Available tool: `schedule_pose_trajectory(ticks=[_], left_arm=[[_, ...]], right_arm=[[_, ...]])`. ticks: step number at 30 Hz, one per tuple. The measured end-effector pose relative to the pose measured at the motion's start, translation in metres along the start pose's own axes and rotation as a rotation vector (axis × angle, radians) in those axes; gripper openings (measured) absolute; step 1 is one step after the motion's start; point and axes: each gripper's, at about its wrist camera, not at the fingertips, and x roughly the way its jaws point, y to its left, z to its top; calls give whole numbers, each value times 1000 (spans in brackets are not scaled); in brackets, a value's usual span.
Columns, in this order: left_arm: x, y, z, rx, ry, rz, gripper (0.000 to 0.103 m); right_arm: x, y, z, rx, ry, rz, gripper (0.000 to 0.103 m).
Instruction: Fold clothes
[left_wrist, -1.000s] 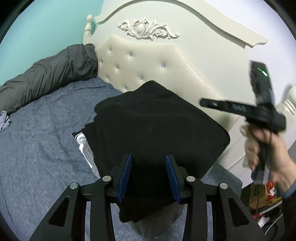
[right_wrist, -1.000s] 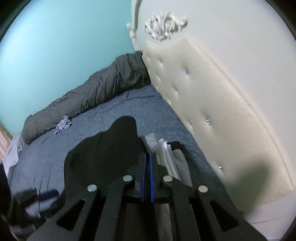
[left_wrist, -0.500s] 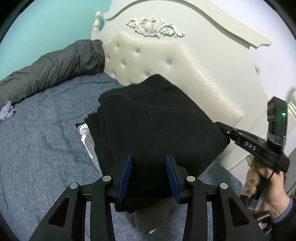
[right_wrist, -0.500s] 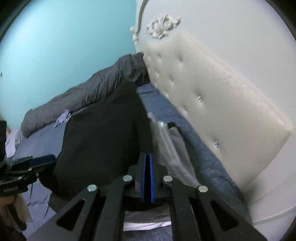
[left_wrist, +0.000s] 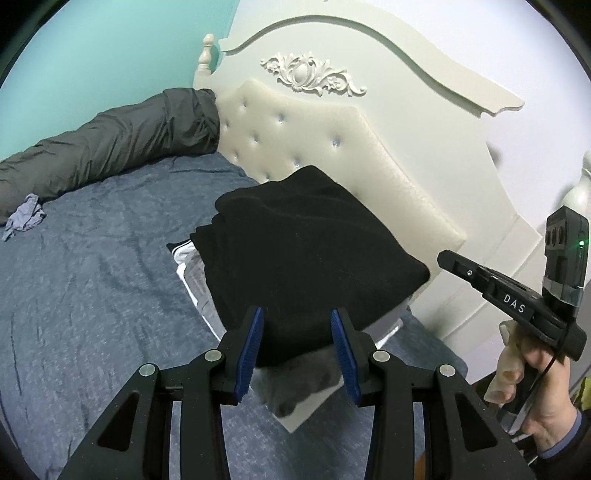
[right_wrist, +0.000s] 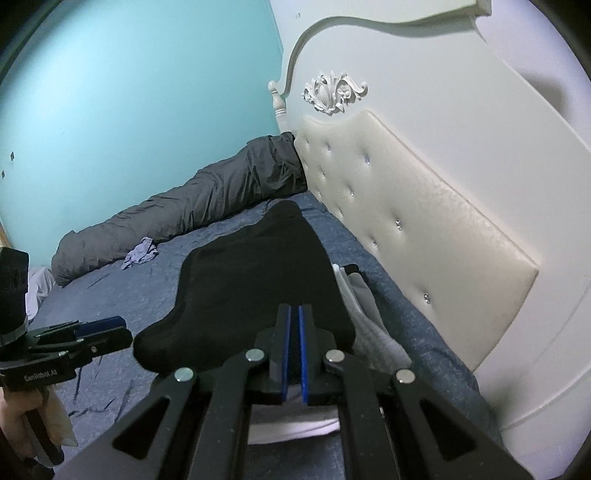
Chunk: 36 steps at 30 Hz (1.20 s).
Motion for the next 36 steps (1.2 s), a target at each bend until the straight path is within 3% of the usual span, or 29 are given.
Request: schedule_pose_trajectory(ticks=[25, 36], left_arm=[[-89, -30, -14, 34, -68, 3, 42], [-122, -32, -30, 46, -86, -11, 49]], right_arm=[[-84, 36, -14, -2, -39, -26, 5], [-117, 48, -28, 16, -43, -47, 5]])
